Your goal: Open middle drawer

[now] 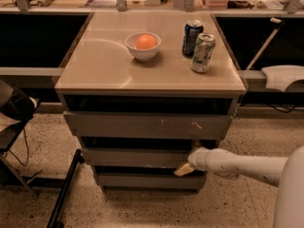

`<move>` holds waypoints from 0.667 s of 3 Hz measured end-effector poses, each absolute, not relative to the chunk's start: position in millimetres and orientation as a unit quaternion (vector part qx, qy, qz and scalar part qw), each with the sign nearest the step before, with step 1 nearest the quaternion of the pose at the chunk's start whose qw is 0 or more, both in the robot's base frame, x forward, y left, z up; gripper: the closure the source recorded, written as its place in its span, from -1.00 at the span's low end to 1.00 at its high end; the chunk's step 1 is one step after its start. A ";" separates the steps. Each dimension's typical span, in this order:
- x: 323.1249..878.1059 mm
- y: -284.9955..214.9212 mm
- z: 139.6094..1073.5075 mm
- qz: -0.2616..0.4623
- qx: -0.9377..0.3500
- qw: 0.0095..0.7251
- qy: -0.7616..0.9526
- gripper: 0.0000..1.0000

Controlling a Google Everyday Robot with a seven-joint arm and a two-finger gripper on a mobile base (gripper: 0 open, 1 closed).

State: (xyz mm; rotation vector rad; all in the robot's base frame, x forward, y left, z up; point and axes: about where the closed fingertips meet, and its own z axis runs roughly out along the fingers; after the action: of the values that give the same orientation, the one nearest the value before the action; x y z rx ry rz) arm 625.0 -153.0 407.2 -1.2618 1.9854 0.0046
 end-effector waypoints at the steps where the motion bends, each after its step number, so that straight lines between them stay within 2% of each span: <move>1: 630.9 -167.4 405.2 -0.008 -0.491 0.383 0.783 -1.00; 2: 637.1 -173.6 398.3 -0.011 -0.491 0.371 0.788 -1.00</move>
Offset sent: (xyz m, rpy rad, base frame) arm 0.0211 -0.0331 -0.0170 -0.0547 0.0401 -0.0410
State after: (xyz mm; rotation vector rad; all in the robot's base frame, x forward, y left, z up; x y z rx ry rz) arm 637.1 -173.6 398.3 -1.2579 2.0206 -0.0287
